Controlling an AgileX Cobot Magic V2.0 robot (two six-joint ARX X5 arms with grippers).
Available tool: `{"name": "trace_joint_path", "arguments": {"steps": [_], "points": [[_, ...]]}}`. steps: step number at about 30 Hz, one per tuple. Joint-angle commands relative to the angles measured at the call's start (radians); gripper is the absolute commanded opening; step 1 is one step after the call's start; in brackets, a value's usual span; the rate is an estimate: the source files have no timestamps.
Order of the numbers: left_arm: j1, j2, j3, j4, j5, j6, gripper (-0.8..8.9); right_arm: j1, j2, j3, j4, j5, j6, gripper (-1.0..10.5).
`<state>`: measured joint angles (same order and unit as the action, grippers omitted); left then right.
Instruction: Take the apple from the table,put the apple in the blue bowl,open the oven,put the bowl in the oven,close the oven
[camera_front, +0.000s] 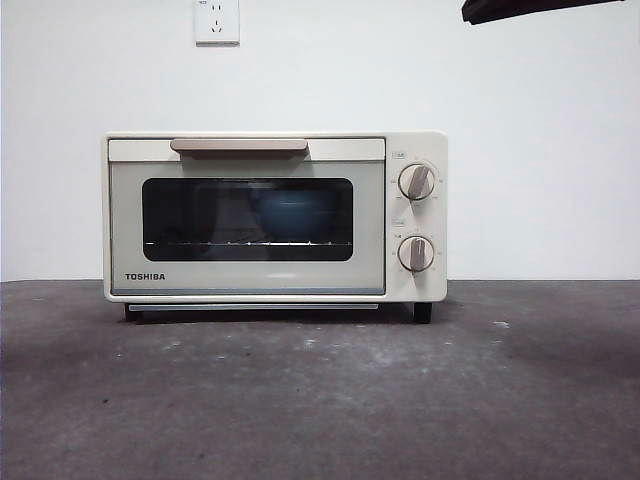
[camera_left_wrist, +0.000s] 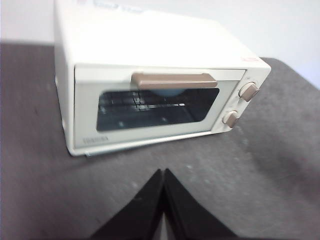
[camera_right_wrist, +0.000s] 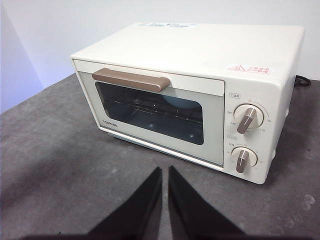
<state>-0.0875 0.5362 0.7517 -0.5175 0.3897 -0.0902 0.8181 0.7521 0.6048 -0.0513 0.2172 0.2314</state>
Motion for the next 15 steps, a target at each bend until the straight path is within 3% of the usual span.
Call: {"name": "trace_joint_path", "arguments": {"steps": [1, 5, 9, 15], "points": [[0.023, -0.023, -0.021, 0.076, -0.009, 0.192, 0.07, 0.011, 0.003, 0.005, 0.007, 0.005, -0.009, 0.0], [0.074, -0.1, -0.132, 0.229, -0.024, 0.229, 0.07, 0.011, 0.003, 0.005, 0.007, 0.005, -0.009, 0.0], [0.103, -0.195, -0.29, 0.381, -0.135, 0.236, 0.07, 0.011, 0.003, 0.005, 0.007, 0.005, -0.009, 0.0], [0.133, -0.344, -0.487, 0.444, -0.245, 0.239, 0.07, 0.011, 0.003, 0.005, 0.007, 0.005, -0.009, 0.0]]}}
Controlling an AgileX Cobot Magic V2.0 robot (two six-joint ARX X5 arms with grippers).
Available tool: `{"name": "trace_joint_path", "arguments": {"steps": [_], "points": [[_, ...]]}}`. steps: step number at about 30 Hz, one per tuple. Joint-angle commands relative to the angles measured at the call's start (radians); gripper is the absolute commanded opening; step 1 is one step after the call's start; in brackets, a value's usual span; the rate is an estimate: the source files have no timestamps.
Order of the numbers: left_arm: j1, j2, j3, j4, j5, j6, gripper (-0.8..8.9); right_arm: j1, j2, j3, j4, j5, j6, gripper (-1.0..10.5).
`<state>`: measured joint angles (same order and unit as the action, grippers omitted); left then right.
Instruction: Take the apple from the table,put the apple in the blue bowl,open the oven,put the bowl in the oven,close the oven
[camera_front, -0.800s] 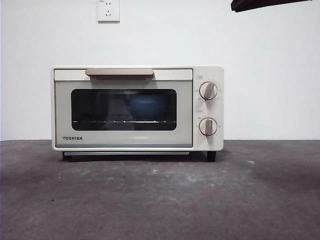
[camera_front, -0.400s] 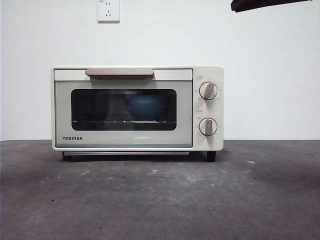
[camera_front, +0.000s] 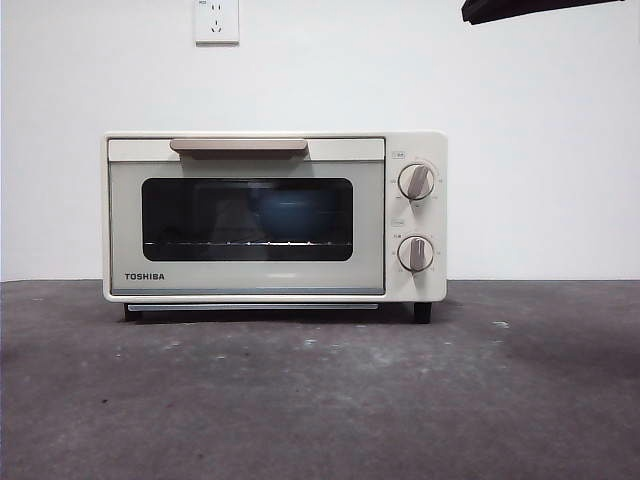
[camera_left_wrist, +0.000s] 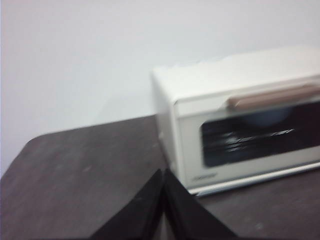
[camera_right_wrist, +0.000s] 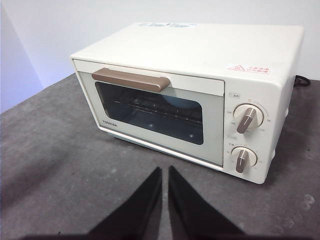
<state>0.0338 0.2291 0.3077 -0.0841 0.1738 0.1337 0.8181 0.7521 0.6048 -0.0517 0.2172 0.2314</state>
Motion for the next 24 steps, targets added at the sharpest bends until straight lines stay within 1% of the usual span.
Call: {"name": "trace_joint_path", "arguments": {"steps": [1, 7, 12, 15, 21, 24], "points": [[0.018, -0.055, -0.065, 0.007, -0.037, 0.017, 0.07, 0.011, 0.003, 0.005, 0.007, 0.005, -0.009, 0.0], [0.047, -0.14, -0.169, -0.036, -0.04, 0.014, 0.07, 0.011, 0.003, 0.005, 0.007, 0.005, -0.009, 0.0], [0.05, -0.199, -0.221, -0.102, -0.04, 0.003, 0.07, 0.011, 0.003, 0.005, 0.007, 0.005, -0.009, 0.0], [0.05, -0.226, -0.254, -0.115, -0.04, 0.0, 0.07, 0.011, 0.003, 0.005, 0.007, 0.005, -0.009, 0.0], [0.05, -0.226, -0.273, -0.172, -0.04, -0.061, 0.07, 0.011, 0.003, 0.005, 0.007, 0.005, -0.008, 0.0], [0.049, -0.226, -0.273, -0.169, -0.04, -0.119, 0.07, 0.011, 0.003, 0.005, 0.008, 0.005, -0.009, 0.0]]}}
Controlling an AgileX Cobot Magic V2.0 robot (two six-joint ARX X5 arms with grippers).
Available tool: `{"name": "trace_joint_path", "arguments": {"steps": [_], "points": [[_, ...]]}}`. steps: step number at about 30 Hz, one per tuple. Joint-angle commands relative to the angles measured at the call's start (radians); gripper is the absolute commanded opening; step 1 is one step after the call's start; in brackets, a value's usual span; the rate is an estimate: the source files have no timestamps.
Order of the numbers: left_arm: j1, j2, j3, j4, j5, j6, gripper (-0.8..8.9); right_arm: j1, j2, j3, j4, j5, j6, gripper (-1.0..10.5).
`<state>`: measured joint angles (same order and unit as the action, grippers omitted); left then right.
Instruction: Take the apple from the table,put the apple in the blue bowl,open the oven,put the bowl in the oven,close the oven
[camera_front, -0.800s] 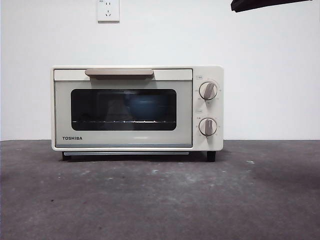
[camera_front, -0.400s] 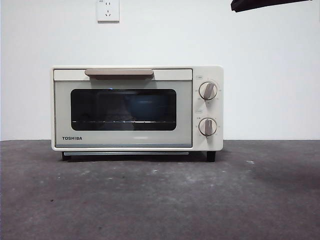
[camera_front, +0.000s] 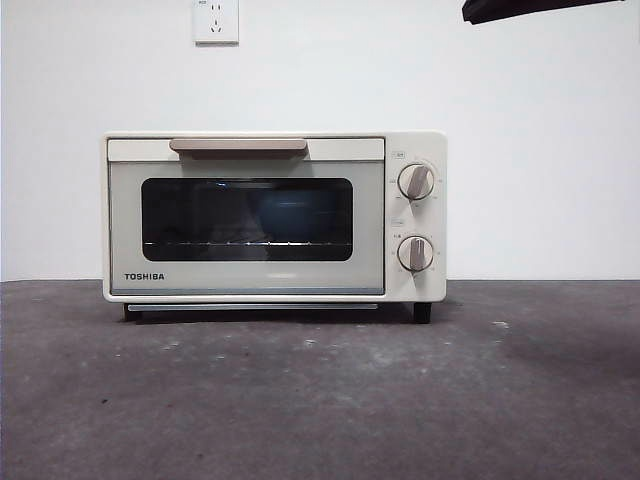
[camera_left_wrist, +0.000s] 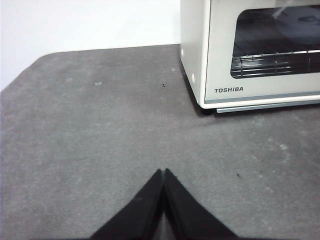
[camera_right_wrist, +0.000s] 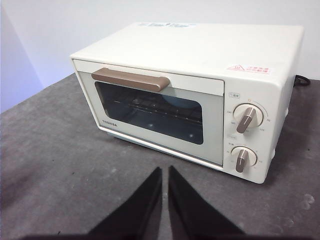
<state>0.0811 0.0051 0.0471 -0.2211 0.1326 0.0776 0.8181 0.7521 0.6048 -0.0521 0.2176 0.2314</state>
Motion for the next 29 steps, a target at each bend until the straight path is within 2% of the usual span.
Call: {"name": "trace_joint_path", "arguments": {"steps": [1, 24, 27, 29], "points": [[0.002, -0.002, -0.012, -0.031, 0.002, -0.076, 0.07, 0.011, 0.003, 0.005, 0.008, 0.004, -0.009, 0.0], [0.002, -0.002, -0.012, -0.03, 0.002, -0.075, 0.07, 0.009, -0.008, 0.005, 0.005, 0.005, -0.025, 0.0], [0.002, -0.002, -0.012, -0.029, 0.002, -0.075, 0.07, -0.05, -0.055, 0.005, -0.017, 0.031, -0.073, 0.0], [0.002, -0.002, -0.012, -0.029, 0.002, -0.075, 0.07, -0.108, -0.082, 0.002, -0.032, 0.018, -0.089, 0.0]]}}
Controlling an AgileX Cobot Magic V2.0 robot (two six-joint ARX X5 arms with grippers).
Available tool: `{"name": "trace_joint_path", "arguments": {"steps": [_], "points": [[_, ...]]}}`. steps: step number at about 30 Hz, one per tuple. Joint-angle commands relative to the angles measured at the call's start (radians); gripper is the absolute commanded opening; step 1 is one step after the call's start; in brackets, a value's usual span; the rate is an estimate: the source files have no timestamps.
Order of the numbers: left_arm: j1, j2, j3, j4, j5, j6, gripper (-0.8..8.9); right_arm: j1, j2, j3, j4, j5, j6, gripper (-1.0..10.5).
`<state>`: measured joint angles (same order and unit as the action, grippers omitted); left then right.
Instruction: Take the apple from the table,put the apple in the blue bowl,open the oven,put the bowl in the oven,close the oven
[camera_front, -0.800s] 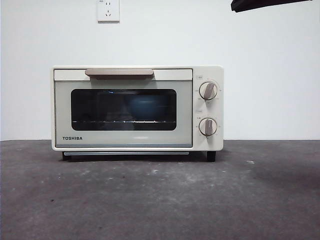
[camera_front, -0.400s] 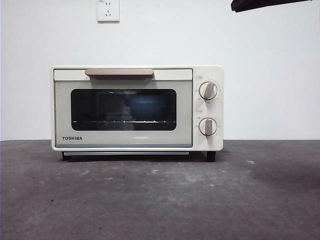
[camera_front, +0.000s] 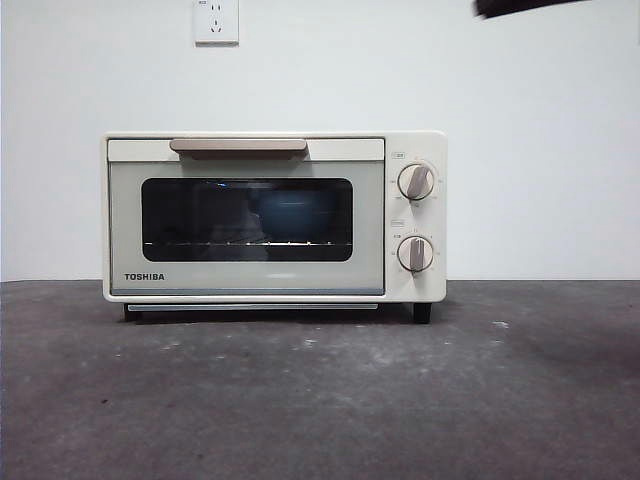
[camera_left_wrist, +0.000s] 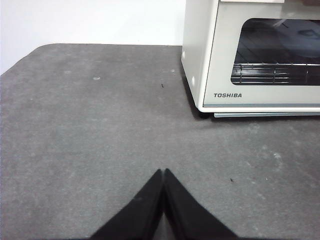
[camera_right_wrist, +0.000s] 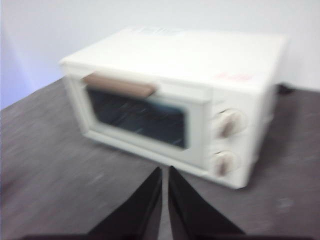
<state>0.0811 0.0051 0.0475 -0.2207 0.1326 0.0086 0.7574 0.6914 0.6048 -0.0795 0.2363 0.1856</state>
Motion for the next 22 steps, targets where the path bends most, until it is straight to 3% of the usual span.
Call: {"name": "trace_joint_path", "arguments": {"steps": [1, 6, 10, 16, 22], "points": [[0.002, -0.002, -0.013, -0.029, 0.002, -0.006, 0.07, -0.095, -0.043, -0.003, -0.014, -0.022, -0.043, 0.0], [0.002, -0.002, -0.013, -0.029, 0.002, -0.006, 0.07, -0.319, -0.162, -0.068, -0.024, -0.113, -0.052, 0.0], [0.002, -0.002, -0.013, -0.028, 0.002, -0.006, 0.07, -0.49, -0.291, -0.171, -0.003, -0.116, -0.079, 0.0], [0.002, -0.002, -0.013, -0.027, 0.002, -0.006, 0.07, -0.607, -0.463, -0.381, 0.132, -0.108, -0.096, 0.0], [0.002, -0.002, -0.013, -0.027, 0.002, -0.006, 0.07, -0.648, -0.59, -0.536, 0.156, -0.108, -0.092, 0.0]]}}
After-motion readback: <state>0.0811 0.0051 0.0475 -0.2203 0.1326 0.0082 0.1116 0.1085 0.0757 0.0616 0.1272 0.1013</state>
